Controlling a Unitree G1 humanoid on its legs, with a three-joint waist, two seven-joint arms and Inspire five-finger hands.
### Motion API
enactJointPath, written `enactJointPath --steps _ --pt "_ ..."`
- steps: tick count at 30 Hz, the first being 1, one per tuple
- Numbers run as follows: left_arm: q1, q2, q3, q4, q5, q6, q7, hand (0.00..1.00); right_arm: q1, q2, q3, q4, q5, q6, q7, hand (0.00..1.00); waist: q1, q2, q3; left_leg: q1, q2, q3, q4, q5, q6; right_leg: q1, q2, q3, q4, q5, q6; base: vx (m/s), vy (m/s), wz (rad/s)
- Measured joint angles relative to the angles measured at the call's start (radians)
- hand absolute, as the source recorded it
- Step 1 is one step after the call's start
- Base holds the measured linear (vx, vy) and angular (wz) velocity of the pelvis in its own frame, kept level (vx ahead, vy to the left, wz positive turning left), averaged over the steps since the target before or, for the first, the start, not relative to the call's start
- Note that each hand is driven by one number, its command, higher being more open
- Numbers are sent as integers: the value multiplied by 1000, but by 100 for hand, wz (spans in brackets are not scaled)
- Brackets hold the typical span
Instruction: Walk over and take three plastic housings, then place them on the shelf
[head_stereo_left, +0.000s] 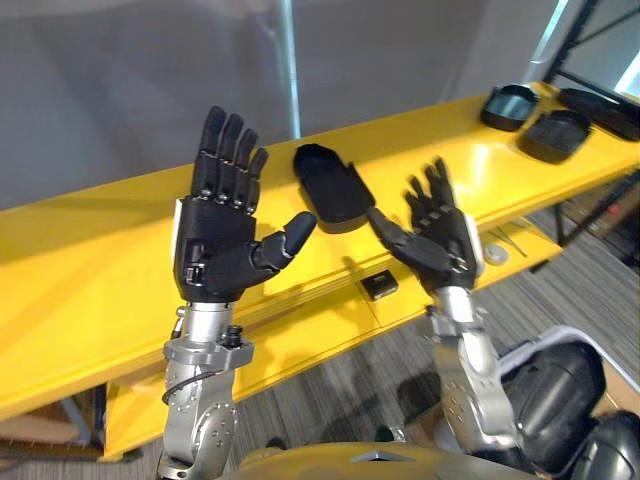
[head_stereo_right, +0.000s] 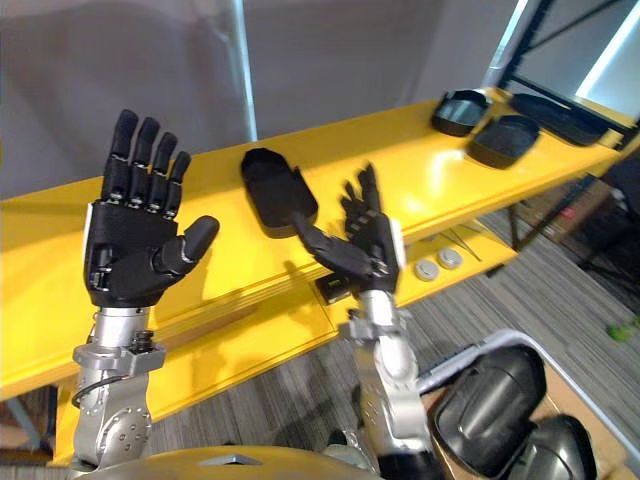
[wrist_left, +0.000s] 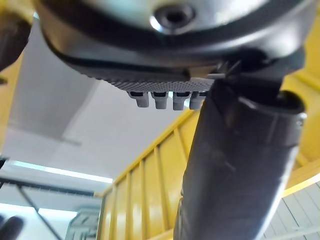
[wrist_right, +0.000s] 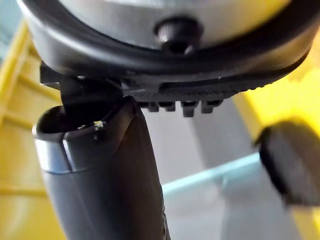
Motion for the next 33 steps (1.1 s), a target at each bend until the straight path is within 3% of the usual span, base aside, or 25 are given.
enactJointPath --steps 3,6,10,13,15,17,20,22,25,26,28,30,32,33 --pt "-21 6 -63 2 1 0 5 100 169 21 -159 -1 3 3 -58 100 -62 1 0 6 4 75 3 -9 1 -40 13 75 4 9 4 62 24 -74" --pt "-37 11 -92 29 4 -1 58 100 298 29 -270 -16 11 -7 -62 100 -130 4 0 58 26 207 15 -49 -24 -57 55 198 4 19 0 77 0 -113" --pt "-126 11 -113 165 8 -2 188 100 341 29 -309 -55 61 -83 -36 100 -194 8 7 81 81 341 136 -139 -53 -72 102 326 2 26 -2 24 -49 -117" --pt "-184 6 -150 216 32 3 262 100 339 27 -319 -65 88 -117 1 100 -223 22 23 77 108 363 207 -176 -51 -74 125 351 3 33 -10 -5 -60 -43" --pt "-203 2 -152 220 54 4 293 100 323 20 -303 -64 101 -118 35 100 -213 34 38 54 117 280 271 -202 -6 -76 139 383 5 36 -14 -4 -47 -46" --pt "-207 -1 -120 213 83 5 341 100 266 -13 -219 -57 141 -118 80 100 -167 58 73 7 107 42 392 -280 76 -74 150 454 6 30 -26 -37 46 -85" --pt "-174 7 -97 166 126 5 350 100 118 -86 -90 -1 165 -114 97 100 -110 122 103 -11 59 -205 449 -336 71 -103 179 496 70 21 -26 -85 197 -69" --pt "-180 11 -96 127 137 4 309 100 56 -92 -30 17 156 -109 57 100 -87 123 109 -52 34 -242 471 -347 54 -170 171 480 170 -13 -8 -112 114 24" --pt "-184 28 -96 52 139 -1 274 100 11 -74 24 22 162 -91 -15 100 -49 90 153 -57 8 -275 470 -372 33 -206 155 445 255 -28 0 -194 91 26" --pt "-179 47 -104 21 161 -2 274 100 19 -40 34 21 174 -90 -33 100 -41 61 171 -56 -6 -284 479 -383 31 -197 139 444 247 -15 18 -166 79 6" --pt "-162 63 -124 -2 154 -1 264 100 61 1 39 10 207 -92 -33 100 -39 39 181 -60 -20 -277 511 -402 55 -171 118 453 203 6 47 -238 129 -15" --pt "-134 64 -147 -5 127 -1 218 100 118 21 41 0 242 -96 -20 100 -40 25 184 -59 -37 -249 527 -412 69 -159 87 440 160 10 52 -224 137 -43" --pt "-113 65 -166 -4 121 21 193 100 120 26 52 -2 272 -96 -13 100 -37 34 193 -59 -33 -196 519 -388 82 -190 49 319 168 -78 -72 -175 101 -77" --pt "-101 61 -169 -5 122 39 172 100 92 19 78 -5 295 -96 -7 100 -35 46 194 -69 -1 -137 497 -362 95 -251 26 219 256 -88 -84 -126 43 -82"
